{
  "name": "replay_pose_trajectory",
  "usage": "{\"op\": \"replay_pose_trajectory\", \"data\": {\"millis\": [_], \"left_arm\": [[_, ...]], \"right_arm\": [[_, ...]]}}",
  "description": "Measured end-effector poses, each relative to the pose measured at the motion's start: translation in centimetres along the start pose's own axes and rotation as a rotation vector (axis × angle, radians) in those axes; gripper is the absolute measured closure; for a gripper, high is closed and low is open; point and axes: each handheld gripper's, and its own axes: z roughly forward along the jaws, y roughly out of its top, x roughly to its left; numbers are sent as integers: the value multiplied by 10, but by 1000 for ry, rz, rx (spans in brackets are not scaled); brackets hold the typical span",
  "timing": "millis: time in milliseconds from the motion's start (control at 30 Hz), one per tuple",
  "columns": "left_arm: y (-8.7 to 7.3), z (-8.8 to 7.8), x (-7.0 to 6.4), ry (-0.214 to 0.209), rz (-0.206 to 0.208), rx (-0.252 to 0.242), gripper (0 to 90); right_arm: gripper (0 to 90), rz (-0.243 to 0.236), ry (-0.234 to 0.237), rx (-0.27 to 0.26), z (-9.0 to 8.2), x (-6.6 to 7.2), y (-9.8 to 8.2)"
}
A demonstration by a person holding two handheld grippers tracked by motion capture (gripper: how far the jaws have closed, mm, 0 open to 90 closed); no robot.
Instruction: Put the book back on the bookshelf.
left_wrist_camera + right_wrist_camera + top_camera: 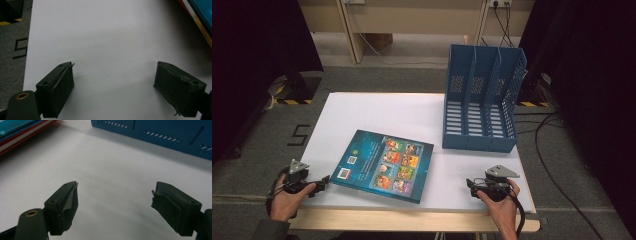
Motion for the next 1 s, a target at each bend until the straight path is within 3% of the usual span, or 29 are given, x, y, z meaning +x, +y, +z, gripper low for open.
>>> {"op": "replay_pose_trajectory", "data": {"millis": [133, 333, 500, 733, 767, 800, 1000], "left_arm": [[1, -1, 0, -1, -5, 6, 151], [7, -6, 6, -10, -62, -46, 171], [12, -10, 3, -49, -69, -54, 176], [26, -22, -8, -73, -58, -123, 181], [29, -27, -12, -102, -76, -141, 187], [29, -27, -12, -102, -76, -141, 201], [34, -30, -32, -200, -29, -113, 277]], "right_arm": [[205, 2, 10, -8, 0, 1, 0], [221, -14, 40, -37, 0, 8, 3], [242, -24, 76, -48, 2, 18, 7], [258, -40, 106, -53, 4, 30, 12], [260, -42, 113, -58, 4, 33, 13], [260, -42, 113, -58, 4, 33, 13], [280, -17, 189, -80, 4, 45, 16]]}}
